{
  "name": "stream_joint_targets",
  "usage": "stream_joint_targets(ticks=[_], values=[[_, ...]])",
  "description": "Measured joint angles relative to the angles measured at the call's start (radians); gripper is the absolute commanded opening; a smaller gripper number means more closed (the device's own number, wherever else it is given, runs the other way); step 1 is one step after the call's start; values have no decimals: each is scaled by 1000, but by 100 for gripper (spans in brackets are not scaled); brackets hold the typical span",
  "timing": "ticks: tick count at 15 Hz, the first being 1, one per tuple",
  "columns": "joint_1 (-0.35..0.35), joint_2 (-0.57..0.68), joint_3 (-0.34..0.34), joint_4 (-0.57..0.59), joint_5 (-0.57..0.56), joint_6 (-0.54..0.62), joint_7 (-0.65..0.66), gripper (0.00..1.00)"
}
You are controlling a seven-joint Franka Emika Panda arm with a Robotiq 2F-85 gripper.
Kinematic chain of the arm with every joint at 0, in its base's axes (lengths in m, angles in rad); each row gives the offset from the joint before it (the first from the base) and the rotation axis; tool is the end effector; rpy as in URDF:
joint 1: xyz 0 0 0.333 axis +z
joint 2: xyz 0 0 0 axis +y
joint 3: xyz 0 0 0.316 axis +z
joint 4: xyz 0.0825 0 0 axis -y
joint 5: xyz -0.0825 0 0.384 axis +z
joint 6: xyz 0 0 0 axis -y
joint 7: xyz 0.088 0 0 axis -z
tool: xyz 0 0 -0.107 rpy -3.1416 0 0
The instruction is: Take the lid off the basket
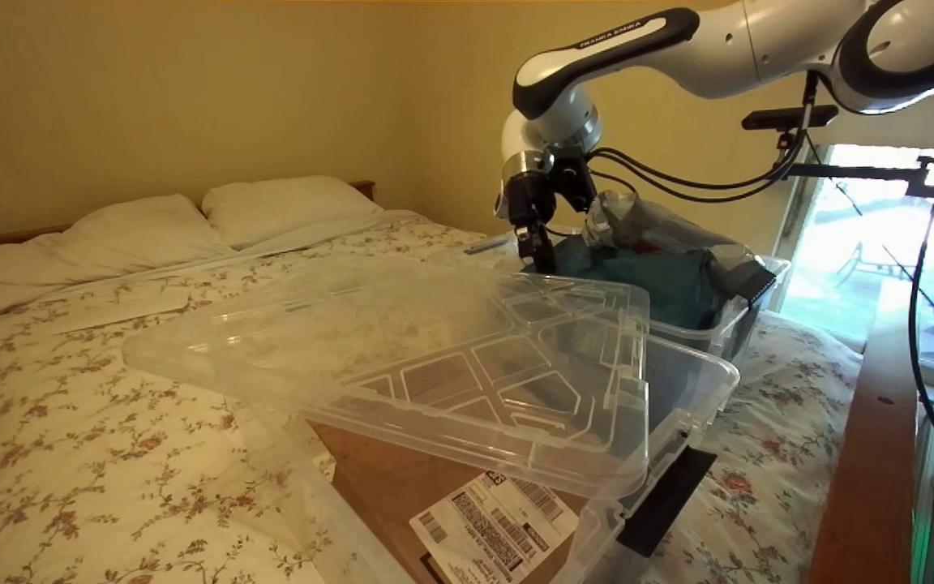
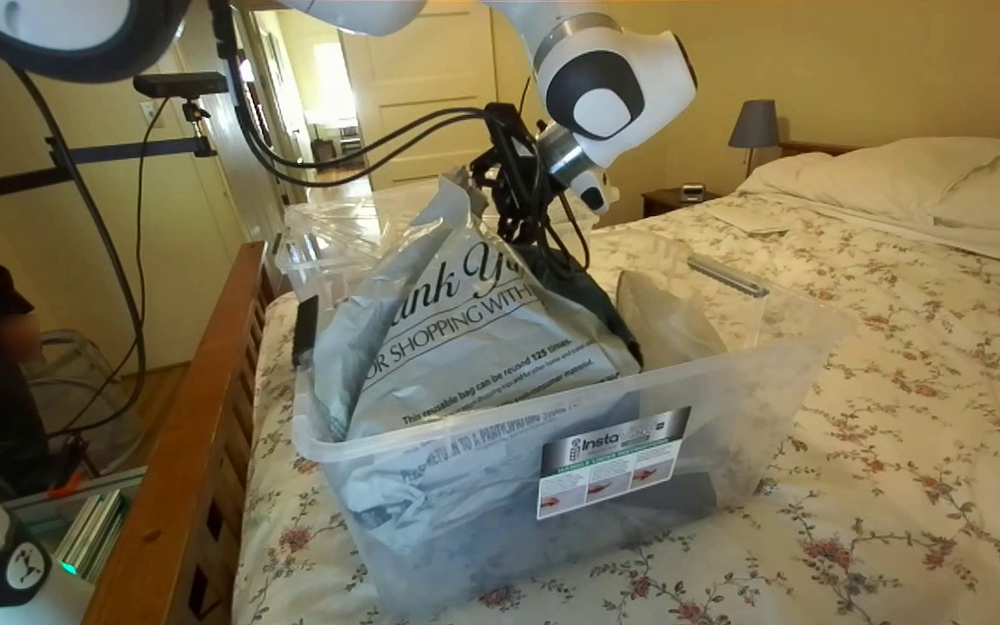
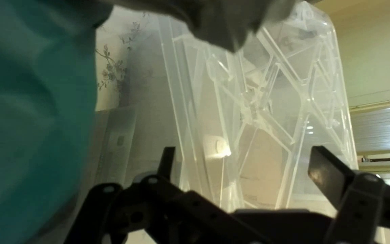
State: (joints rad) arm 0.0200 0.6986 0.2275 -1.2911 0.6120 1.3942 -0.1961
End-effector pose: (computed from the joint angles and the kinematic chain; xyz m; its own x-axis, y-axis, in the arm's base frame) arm 0.6464 0.1982 0.3419 0.7977 0.4790 -0.3663 0.0767 -0.6832 -0.7262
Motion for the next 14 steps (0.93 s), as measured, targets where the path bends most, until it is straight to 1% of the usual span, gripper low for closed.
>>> stream_joint_targets(ticks=[3, 7, 11, 14], values=[[15, 10, -1, 7, 6, -11, 29, 99], [18, 32, -2, 30, 7, -30, 64, 94], [18, 49, -7, 67, 18, -54, 138, 100], [21, 57, -6, 99, 69, -75, 208, 100]])
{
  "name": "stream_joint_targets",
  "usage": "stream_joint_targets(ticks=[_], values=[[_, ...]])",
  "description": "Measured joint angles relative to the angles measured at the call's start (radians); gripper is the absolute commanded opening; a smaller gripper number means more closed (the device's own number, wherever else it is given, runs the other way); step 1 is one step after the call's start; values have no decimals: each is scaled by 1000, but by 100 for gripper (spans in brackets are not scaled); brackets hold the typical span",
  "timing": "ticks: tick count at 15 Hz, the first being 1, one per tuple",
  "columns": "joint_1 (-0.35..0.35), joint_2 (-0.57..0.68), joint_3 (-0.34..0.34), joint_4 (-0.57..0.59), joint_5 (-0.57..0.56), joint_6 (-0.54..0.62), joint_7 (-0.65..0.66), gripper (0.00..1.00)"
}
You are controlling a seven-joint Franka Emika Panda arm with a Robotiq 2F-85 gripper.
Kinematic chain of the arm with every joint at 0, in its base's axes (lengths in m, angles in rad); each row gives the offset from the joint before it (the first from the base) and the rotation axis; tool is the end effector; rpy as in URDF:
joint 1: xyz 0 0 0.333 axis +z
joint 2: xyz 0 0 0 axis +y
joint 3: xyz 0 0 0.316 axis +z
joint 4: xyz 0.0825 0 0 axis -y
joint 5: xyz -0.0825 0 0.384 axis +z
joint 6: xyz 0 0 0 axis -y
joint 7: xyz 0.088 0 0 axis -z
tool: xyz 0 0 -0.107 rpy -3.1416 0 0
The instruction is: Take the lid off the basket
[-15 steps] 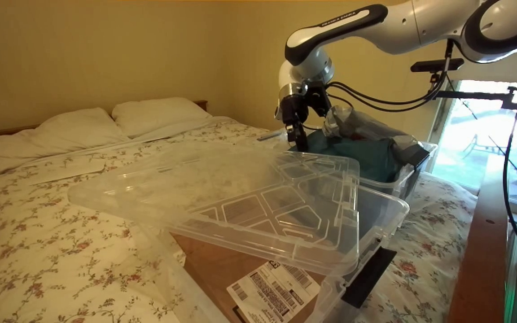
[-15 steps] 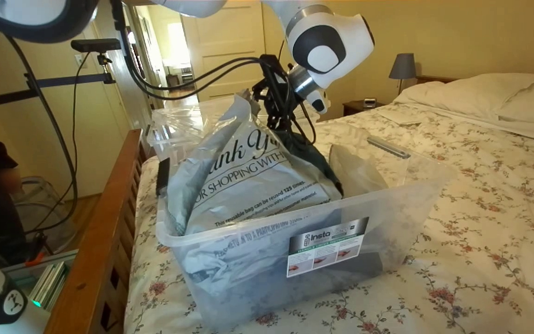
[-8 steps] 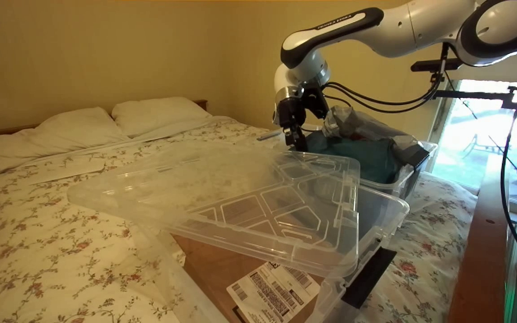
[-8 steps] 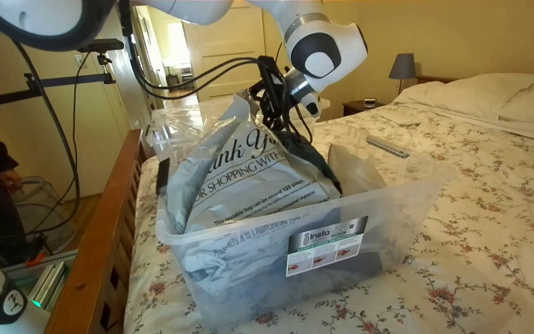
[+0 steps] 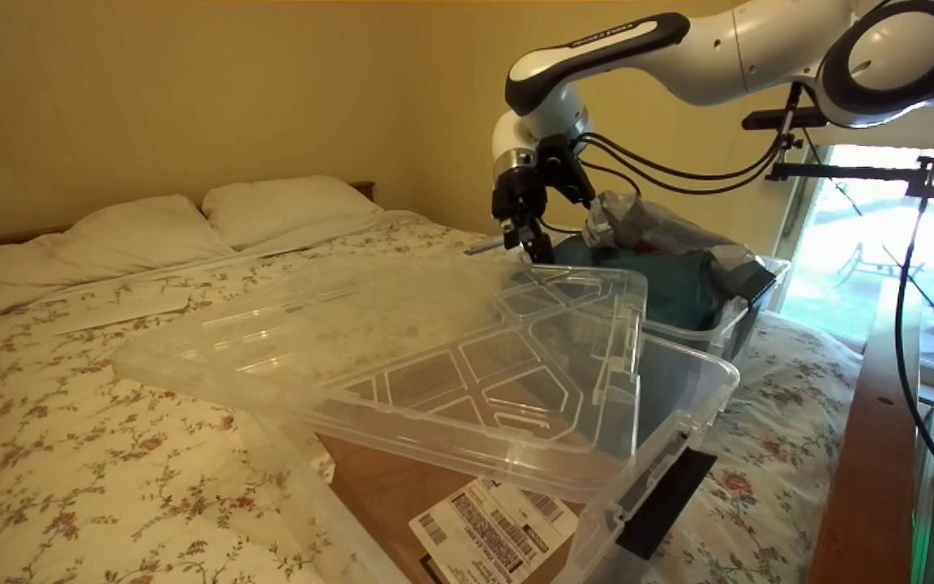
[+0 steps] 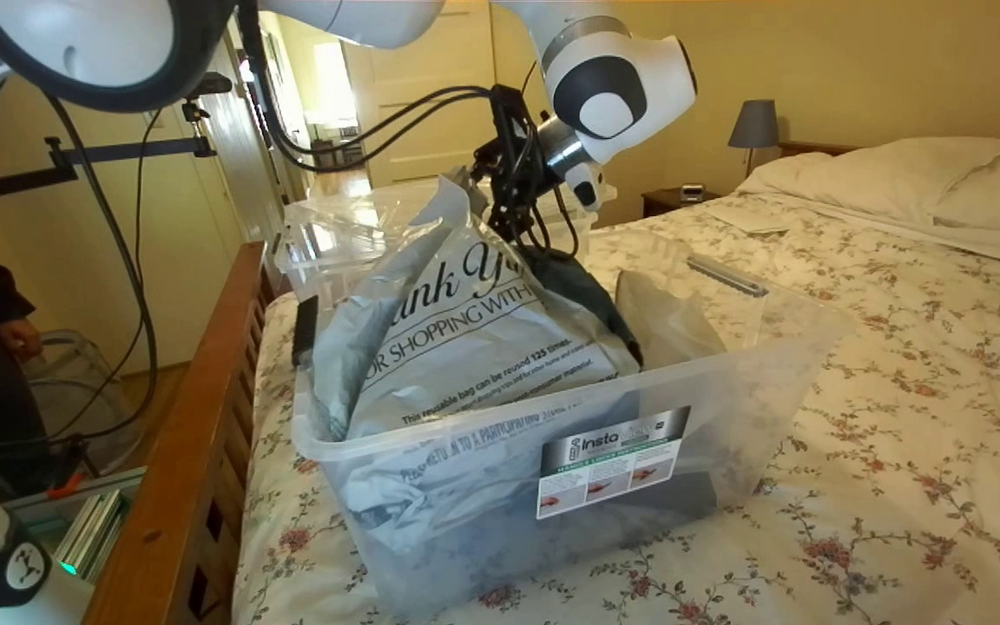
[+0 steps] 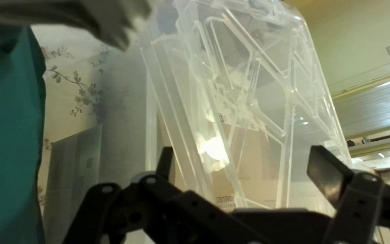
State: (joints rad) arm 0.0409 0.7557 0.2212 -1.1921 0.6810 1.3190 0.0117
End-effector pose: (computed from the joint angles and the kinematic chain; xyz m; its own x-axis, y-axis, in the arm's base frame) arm 0.6530 0.2135 0.3497 0.7703 0.3897 -0.5048 -0.0918 -0.7155 -0.6925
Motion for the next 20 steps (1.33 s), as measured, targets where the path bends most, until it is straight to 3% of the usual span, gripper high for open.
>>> stream_joint_targets(ticks=[5, 6, 8, 15, 16, 20], values=[[20, 12, -4, 8, 35, -7, 65, 99], [29, 18, -9, 8, 32, -7, 66, 74], [47, 34, -17, 8, 28, -11, 66, 72], [58, 51, -21, 19, 27, -18, 57, 23], [57, 51, -21, 20, 28, -18, 55, 19], [51, 49, -21, 52, 32, -21, 23, 16]])
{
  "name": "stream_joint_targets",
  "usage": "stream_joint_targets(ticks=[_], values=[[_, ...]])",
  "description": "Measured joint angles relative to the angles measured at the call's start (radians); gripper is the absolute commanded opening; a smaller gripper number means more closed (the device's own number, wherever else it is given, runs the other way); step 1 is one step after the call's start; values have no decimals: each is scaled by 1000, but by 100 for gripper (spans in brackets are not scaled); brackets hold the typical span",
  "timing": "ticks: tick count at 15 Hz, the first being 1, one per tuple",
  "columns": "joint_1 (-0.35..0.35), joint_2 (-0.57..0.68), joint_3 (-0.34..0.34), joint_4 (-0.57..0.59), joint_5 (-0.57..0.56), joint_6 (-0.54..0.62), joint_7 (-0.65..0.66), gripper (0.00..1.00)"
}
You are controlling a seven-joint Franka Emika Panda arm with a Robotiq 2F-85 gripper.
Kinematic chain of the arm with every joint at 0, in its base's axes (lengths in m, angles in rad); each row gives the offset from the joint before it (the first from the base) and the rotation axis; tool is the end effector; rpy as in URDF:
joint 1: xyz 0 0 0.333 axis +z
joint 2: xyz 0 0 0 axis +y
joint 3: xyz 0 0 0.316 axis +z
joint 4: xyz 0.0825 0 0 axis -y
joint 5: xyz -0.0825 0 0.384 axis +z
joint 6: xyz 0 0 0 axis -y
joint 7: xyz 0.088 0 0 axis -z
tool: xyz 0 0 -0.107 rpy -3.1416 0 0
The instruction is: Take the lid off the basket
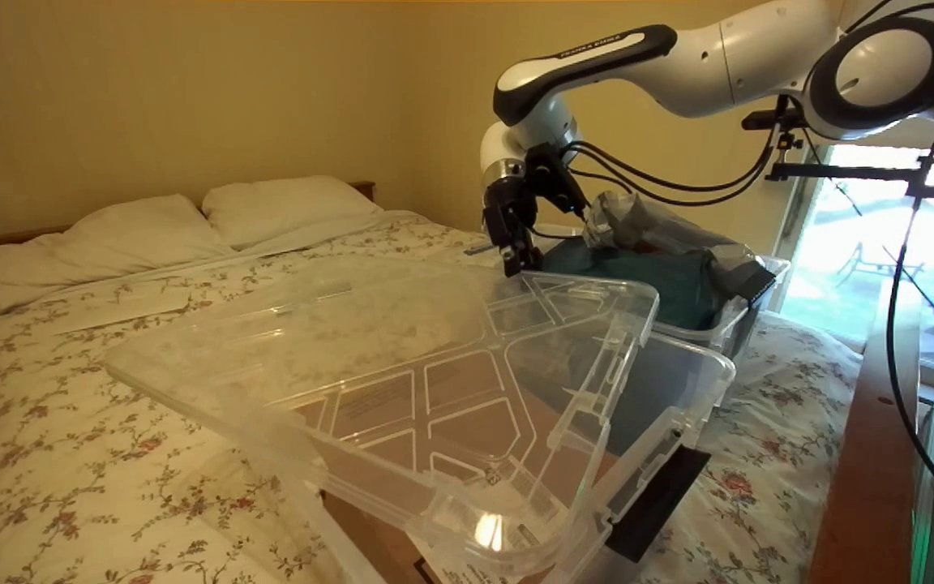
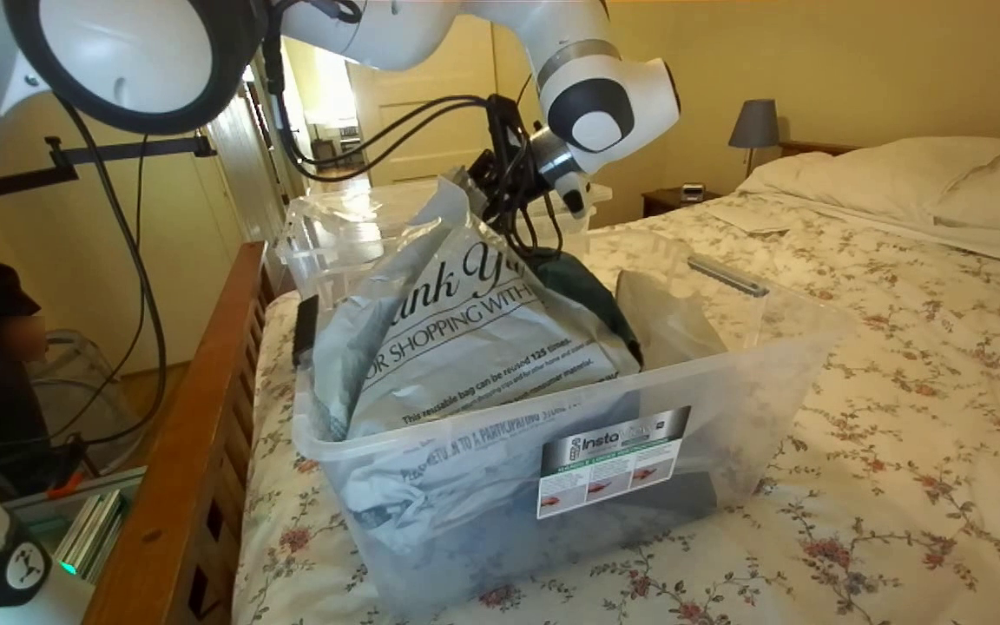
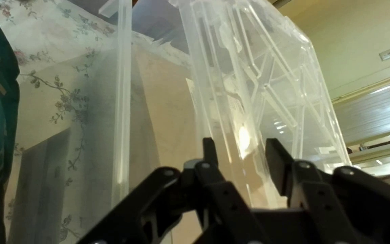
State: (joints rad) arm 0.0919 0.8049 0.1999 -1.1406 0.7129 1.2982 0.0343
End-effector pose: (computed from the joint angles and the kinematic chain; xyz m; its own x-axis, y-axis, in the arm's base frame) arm 0.6521 0.2390 0.3380 0.7445 0.4095 -0.5272 -0.1009 -0.7116 -0.6953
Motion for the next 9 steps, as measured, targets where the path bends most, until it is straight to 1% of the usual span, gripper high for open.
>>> stream_joint_targets(ticks=[4, 7, 9], values=[[1, -27, -14, 76, -46, -9, -2, 13], [-4, -44, -4, 121, -37, -16, -17, 11], [-16, -67, 6, 155, -11, -17, -34, 9]])
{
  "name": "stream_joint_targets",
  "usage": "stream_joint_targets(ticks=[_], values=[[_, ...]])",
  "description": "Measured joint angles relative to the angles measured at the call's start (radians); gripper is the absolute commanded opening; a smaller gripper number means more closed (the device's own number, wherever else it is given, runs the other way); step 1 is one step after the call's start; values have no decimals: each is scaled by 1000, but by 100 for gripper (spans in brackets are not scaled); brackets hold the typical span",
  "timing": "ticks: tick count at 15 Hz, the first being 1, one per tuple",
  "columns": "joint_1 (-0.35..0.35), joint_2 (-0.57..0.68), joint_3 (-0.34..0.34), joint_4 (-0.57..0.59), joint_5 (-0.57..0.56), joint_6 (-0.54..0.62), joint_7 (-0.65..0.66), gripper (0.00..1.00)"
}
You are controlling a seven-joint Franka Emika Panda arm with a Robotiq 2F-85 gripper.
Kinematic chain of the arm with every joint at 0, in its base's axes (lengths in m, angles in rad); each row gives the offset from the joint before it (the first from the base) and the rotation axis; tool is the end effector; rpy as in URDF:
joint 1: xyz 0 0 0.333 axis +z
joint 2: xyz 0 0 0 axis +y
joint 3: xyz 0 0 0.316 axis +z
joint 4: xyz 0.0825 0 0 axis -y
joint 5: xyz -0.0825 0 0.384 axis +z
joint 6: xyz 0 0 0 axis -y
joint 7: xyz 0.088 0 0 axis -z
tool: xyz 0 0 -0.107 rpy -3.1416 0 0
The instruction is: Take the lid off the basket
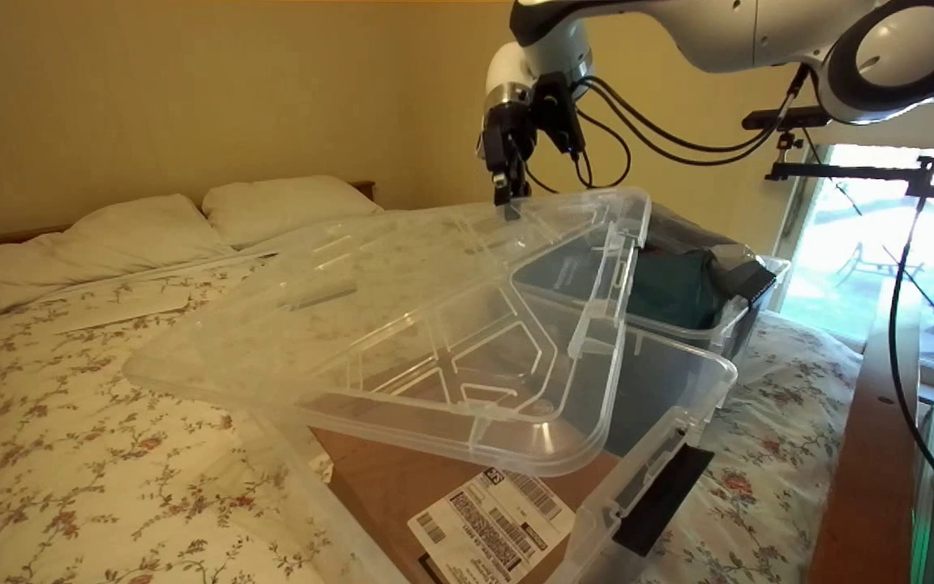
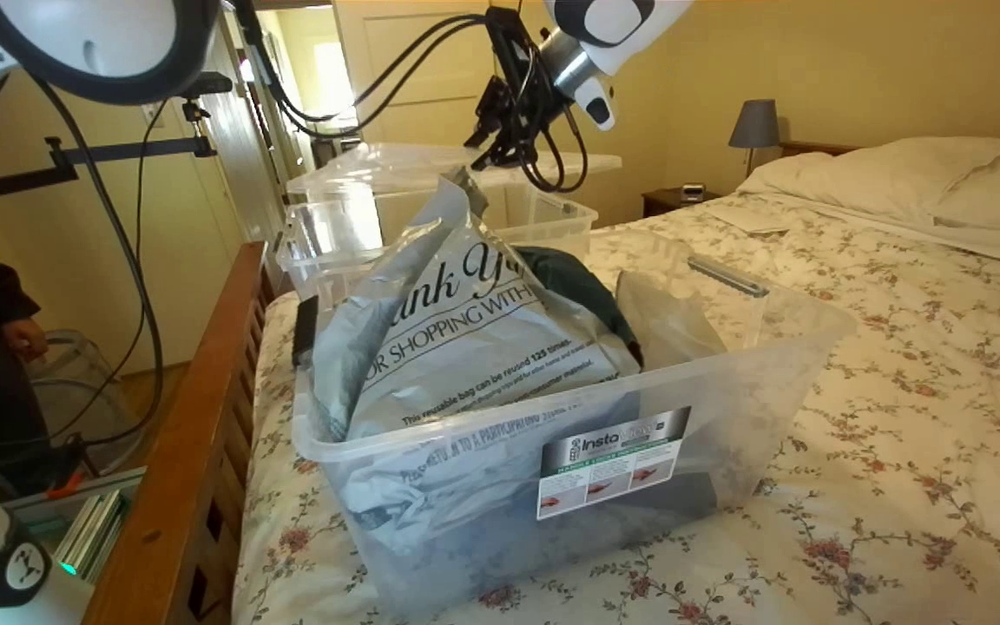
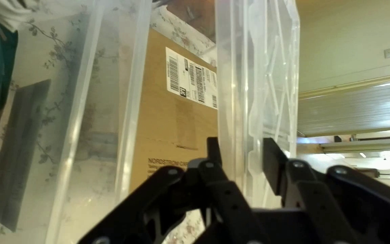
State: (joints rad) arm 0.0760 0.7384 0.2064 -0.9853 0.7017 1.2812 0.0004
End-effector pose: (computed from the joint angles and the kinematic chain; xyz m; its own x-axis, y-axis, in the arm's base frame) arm 0.6693 0.2255 0.4475 0.8411 0.4337 -0.3233 0.0627 -0.6718 -0.7381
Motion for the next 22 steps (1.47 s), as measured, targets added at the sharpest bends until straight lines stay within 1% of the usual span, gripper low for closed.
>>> stream_joint_targets(ticks=[1, 3, 6, 9, 12, 14, 17, 22], values=[[-9, -17, 7, 18, 18, 3, -6, 8], [-30, -61, 21, 53, 62, 12, -13, 0], [-65, -138, 42, 92, 138, 36, -36, 1], [-83, -210, 42, 106, 145, 118, -65, 0], [-82, -265, 41, 106, 142, 215, -94, 0], [-76, -300, 39, 105, 120, 257, -100, 0], [-51, -349, 34, 95, 41, 310, -96, 0], [8, -395, 33, 22, -68, 381, -55, 0]])
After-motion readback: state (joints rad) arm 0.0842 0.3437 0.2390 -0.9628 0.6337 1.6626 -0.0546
